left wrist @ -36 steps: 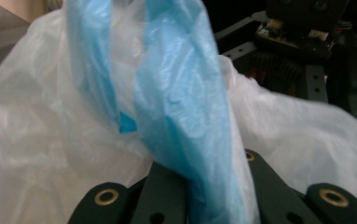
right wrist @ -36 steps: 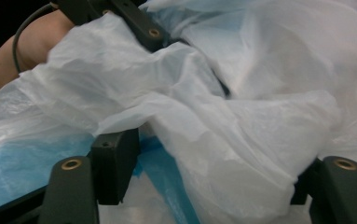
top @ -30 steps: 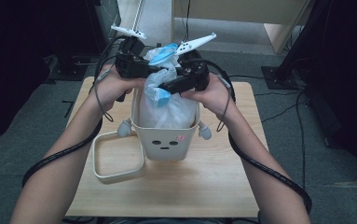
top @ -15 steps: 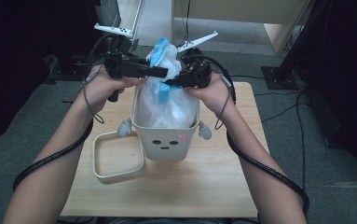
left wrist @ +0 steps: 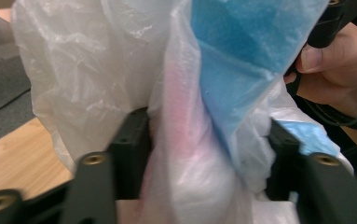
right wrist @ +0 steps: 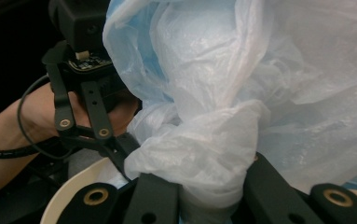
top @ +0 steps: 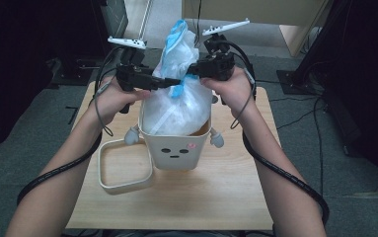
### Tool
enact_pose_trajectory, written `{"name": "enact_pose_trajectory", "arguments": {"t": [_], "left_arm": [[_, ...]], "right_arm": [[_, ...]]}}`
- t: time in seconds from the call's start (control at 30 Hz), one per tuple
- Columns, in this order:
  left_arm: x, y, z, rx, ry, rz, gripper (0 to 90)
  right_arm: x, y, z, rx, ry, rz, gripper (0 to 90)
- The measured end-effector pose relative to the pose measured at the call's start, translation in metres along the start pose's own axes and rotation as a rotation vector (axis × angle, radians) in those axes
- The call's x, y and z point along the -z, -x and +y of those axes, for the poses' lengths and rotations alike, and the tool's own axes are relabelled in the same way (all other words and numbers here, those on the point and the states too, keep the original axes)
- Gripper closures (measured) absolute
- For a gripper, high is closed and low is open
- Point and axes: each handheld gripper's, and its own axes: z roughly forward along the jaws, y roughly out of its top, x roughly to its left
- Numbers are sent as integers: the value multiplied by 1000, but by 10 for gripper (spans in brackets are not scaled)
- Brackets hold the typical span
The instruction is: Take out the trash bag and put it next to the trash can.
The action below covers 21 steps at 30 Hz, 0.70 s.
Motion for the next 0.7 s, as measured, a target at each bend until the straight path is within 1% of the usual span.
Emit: {"name": "enact_pose_trajectory", "arguments": {"t": [0.03,0.1,0.13,0.2,0.23,0.27,0.3,0.37,0.5,0.53,0.6,0.67,0.7], "left_arm": [[-1,1,0,-2,-6,0,609],[-2,2,0,11,-27,-4,717],[-3,2,1,23,-36,-6,750],[-2,-1,2,44,-60,-21,783],[-1,-2,2,46,-60,-23,802],[1,-2,2,48,-57,-24,818],[2,-3,1,42,-58,-21,830],[3,-3,2,41,-58,-18,841],[4,-3,4,42,-56,-18,846],[4,-4,4,40,-52,-14,846],[6,-5,3,52,-45,-15,845],[7,-7,3,61,-39,-14,843],[7,-8,3,66,-35,-12,843]], "right_arm": [[0,0,0,2,-4,-10,860],[-1,3,-2,3,-9,-17,858],[-2,4,-3,4,-12,-18,852],[-2,6,-5,10,-12,-16,819],[-3,8,-6,8,-11,-8,780],[-2,10,-7,5,-8,-8,721],[-1,12,-9,2,-9,-9,678],[1,15,-11,-5,-12,-12,622],[4,18,-16,-20,2,-39,495],[6,19,-17,-25,5,-47,476],[8,22,-19,-43,9,-51,452],[11,23,-21,-48,12,-42,452],[12,24,-22,-47,15,-26,463]]}}
